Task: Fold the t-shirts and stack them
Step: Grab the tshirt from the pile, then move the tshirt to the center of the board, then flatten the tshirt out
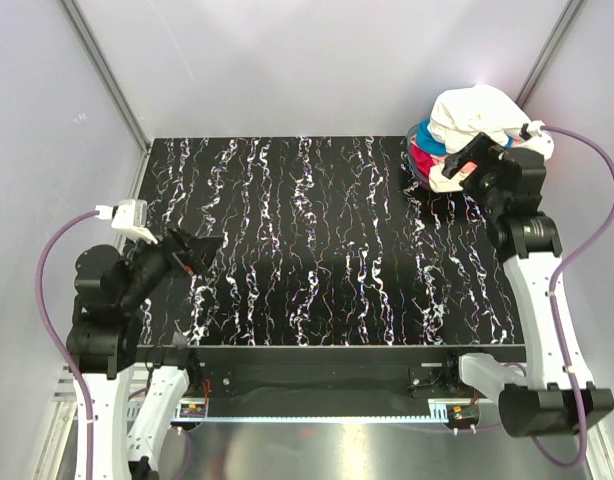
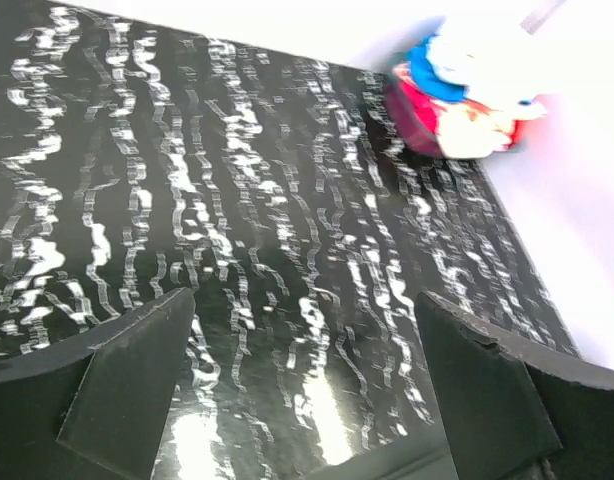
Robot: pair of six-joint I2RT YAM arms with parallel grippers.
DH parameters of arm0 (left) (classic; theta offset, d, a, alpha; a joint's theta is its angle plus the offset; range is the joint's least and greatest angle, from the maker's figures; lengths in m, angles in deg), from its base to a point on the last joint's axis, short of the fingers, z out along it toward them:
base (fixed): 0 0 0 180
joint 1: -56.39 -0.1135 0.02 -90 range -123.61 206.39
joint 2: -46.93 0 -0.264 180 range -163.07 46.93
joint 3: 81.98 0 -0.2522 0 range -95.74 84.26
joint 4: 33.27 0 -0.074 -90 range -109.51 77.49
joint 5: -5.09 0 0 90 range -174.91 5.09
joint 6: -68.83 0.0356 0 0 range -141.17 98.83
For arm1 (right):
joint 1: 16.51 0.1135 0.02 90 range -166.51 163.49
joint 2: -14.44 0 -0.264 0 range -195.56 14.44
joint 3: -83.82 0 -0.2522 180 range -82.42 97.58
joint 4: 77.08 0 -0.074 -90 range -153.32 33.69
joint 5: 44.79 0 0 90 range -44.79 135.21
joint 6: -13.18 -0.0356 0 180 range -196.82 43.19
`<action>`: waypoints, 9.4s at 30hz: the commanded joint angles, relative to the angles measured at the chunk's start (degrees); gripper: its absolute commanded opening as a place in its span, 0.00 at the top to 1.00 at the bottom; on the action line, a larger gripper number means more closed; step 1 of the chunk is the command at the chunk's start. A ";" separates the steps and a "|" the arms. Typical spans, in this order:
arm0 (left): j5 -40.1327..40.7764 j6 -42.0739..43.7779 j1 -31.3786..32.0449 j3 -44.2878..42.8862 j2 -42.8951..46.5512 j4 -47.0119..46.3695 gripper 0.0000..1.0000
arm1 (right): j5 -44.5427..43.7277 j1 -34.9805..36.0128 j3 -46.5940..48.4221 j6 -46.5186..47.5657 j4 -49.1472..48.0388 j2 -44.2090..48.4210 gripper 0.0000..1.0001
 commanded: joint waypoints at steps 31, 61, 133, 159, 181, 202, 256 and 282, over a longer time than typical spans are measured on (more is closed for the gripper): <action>30.58 -3.34 1.71 4.41 4.77 13.98 0.01 | -8.47 -6.46 83.34 8.01 27.18 -75.94 0.66; 28.13 -2.20 -5.15 4.93 4.07 13.01 0.01 | 5.53 -3.62 19.83 -5.78 27.55 -19.52 0.00; 39.81 -31.65 42.40 12.58 -17.11 9.93 0.18 | 11.32 10.24 -35.41 -26.18 16.10 -12.29 0.91; 39.98 -43.24 56.79 12.40 -23.35 21.53 0.17 | 7.27 7.52 2.32 -19.06 15.66 -32.80 0.55; 41.13 -50.36 64.81 17.50 -24.15 17.40 0.15 | 18.87 -9.45 -29.25 -12.47 3.72 -22.76 0.38; 41.57 -53.26 64.73 20.49 -20.01 19.77 0.14 | 13.96 -6.72 -12.77 -10.45 12.39 -16.71 1.00; 29.97 -56.34 71.84 36.49 -33.29 -26.46 0.58 | 12.72 -13.23 -2.27 -6.31 20.06 -14.59 1.00; 47.45 -48.35 71.32 16.71 -25.99 9.93 0.82 | 18.61 -13.23 -1.83 -6.75 23.49 -9.67 1.00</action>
